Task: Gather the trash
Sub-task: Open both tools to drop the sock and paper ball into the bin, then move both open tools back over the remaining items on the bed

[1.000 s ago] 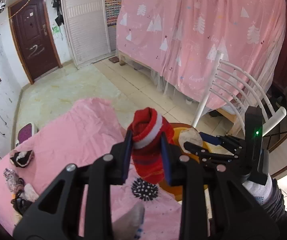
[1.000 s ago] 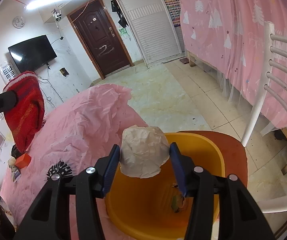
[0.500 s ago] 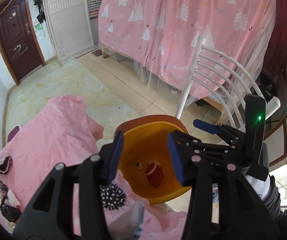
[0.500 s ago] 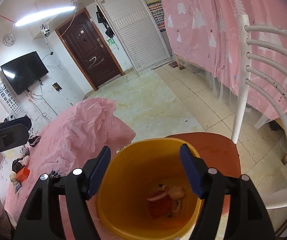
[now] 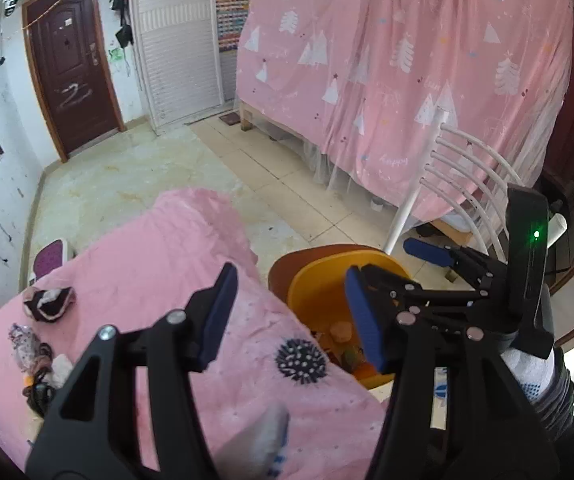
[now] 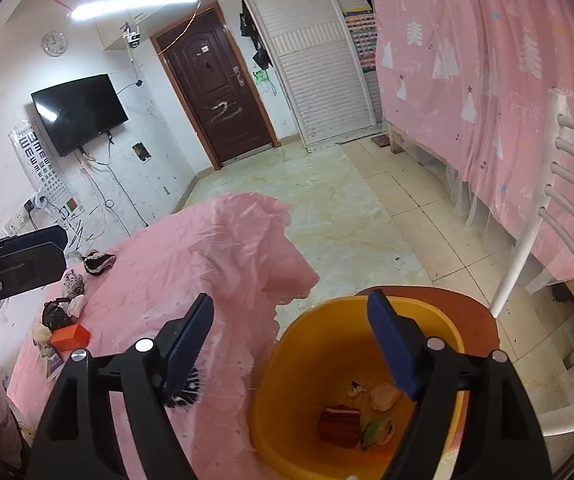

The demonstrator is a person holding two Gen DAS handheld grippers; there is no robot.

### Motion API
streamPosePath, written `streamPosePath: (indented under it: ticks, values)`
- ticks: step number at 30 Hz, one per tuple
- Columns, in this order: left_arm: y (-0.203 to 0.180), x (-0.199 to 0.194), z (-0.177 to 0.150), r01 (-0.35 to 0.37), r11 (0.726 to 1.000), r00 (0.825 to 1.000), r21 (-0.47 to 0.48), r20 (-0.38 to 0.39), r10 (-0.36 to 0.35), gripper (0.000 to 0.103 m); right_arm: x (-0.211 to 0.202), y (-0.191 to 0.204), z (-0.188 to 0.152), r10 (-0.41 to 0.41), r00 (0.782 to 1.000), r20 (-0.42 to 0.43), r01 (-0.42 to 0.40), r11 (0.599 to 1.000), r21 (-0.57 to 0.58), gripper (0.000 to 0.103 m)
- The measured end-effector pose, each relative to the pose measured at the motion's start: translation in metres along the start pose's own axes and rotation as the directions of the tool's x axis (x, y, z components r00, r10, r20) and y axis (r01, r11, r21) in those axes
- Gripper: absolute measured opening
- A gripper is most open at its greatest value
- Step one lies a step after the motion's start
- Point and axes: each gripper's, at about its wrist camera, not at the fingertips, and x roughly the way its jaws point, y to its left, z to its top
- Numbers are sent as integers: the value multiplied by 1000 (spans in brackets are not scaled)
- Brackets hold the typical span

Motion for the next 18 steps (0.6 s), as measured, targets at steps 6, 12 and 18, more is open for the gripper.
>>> streamPosePath:
  ticks: [6, 12, 18]
  values:
    - [51, -25, -16, -94, 994, 995, -62, 11, 95, 58, 16, 57, 9, 44, 999, -27, -46, 995, -85, 71]
    - [105, -46, -32, -169, 977, 985, -131, 18, 173, 59, 33, 117, 10, 82, 995, -57, -90, 982, -165, 71]
    - [161, -59, -47, -226, 952, 973, -208, -3, 231, 59, 52, 166, 7, 106, 989, -102, -127, 965, -230, 71]
